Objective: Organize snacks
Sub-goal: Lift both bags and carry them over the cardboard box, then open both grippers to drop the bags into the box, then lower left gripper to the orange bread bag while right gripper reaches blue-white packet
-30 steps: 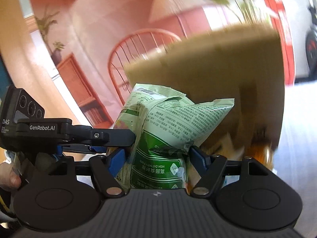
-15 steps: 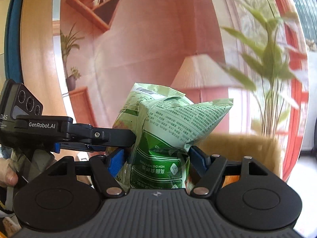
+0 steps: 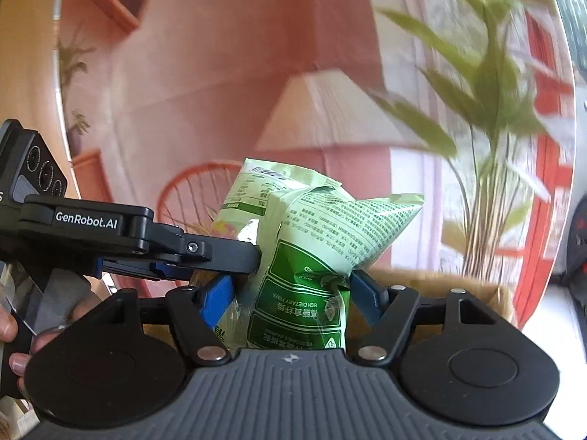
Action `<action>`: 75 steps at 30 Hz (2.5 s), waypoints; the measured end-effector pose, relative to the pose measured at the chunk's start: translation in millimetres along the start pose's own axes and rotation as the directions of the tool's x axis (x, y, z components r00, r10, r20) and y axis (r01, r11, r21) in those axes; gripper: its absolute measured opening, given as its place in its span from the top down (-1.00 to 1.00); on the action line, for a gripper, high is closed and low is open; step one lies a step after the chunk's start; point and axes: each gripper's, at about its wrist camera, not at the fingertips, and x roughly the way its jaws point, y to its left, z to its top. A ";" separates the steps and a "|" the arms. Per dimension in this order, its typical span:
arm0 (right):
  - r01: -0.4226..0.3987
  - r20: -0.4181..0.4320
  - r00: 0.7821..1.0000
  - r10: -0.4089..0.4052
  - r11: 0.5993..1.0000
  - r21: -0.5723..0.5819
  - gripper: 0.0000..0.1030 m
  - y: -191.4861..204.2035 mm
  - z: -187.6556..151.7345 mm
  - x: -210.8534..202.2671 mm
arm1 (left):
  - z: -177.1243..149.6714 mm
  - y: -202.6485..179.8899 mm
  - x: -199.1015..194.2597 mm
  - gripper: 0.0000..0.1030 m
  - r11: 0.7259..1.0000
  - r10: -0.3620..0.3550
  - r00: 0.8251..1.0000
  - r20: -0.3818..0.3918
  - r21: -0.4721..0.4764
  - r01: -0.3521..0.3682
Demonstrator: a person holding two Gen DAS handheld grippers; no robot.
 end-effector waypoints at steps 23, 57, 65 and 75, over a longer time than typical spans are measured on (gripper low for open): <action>0.139 0.092 0.985 -0.147 0.986 0.091 -0.40 9.1 -54.3 -84.5 | -46.1 -27.9 -111.7 -0.81 0.913 0.238 0.950 0.204 0.286 -0.291; 0.244 -0.127 0.965 -0.228 0.961 0.133 -0.34 29.2 -231.1 -98.6 | -205.9 35.5 -42.2 -0.81 0.863 0.329 0.941 -0.079 0.431 -0.265; 0.255 -0.214 0.952 -0.219 0.954 0.160 -0.24 22.8 -247.0 -84.1 | -218.9 33.7 -30.3 -0.81 0.845 0.322 0.938 -0.129 0.487 -0.223; 0.257 -0.272 0.940 -0.206 0.952 0.167 -0.23 21.9 -252.2 -64.4 | -226.4 38.2 -37.0 -0.54 0.857 0.315 0.939 -0.139 0.468 -0.218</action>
